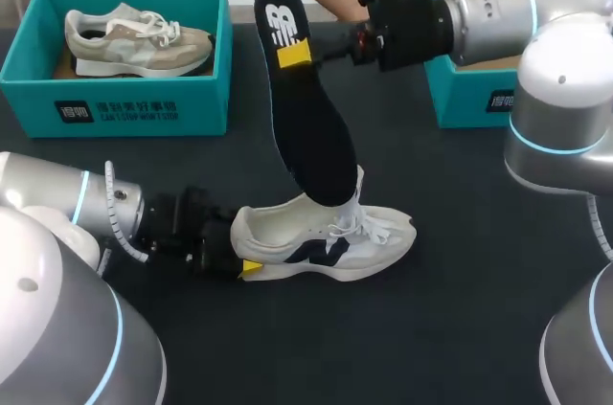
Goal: Take the shoe out of the shoebox, open the shoe tongue, remove and reinsert the insole, then place the shoe into the shoebox
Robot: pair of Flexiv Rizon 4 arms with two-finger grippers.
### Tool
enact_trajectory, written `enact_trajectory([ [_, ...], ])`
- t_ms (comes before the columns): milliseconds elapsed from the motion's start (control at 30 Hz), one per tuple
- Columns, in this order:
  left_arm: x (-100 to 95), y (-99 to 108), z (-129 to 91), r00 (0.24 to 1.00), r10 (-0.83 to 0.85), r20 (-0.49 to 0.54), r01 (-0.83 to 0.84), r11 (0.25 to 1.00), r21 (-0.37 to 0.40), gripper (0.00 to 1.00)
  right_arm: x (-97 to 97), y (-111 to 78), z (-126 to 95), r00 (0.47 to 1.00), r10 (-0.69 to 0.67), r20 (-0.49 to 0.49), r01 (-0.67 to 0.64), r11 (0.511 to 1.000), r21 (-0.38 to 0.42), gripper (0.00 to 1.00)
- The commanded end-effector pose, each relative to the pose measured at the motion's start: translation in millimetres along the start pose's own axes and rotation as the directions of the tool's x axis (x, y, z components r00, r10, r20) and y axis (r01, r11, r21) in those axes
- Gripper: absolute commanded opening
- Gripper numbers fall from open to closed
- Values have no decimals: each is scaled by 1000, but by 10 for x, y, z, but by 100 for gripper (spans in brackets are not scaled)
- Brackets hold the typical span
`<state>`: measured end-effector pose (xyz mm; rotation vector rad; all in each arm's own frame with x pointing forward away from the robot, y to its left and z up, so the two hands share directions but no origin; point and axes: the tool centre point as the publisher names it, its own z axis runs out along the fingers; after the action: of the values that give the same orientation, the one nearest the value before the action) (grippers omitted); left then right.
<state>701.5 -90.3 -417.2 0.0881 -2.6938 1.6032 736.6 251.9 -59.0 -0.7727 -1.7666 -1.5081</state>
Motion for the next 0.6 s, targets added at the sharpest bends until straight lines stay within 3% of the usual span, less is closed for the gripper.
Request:
enact_trajectory([
  [33, 22, 15, 32, 1000, -1, 0, 1, 1000, -4, 0, 176, -122, -237, 999, 24, 29, -23, 998, -50, 0],
  [300, 22, 15, 32, 1000, -1, 0, 1, 1000, -4, 0, 416, -173, -344, 998, 63, 15, -61, 995, -85, 0],
  [600, 22, 15, 32, 1000, -1, 0, 1, 1000, -4, 0, 711, -419, -374, 998, 56, 13, -55, 994, -94, 0],
])
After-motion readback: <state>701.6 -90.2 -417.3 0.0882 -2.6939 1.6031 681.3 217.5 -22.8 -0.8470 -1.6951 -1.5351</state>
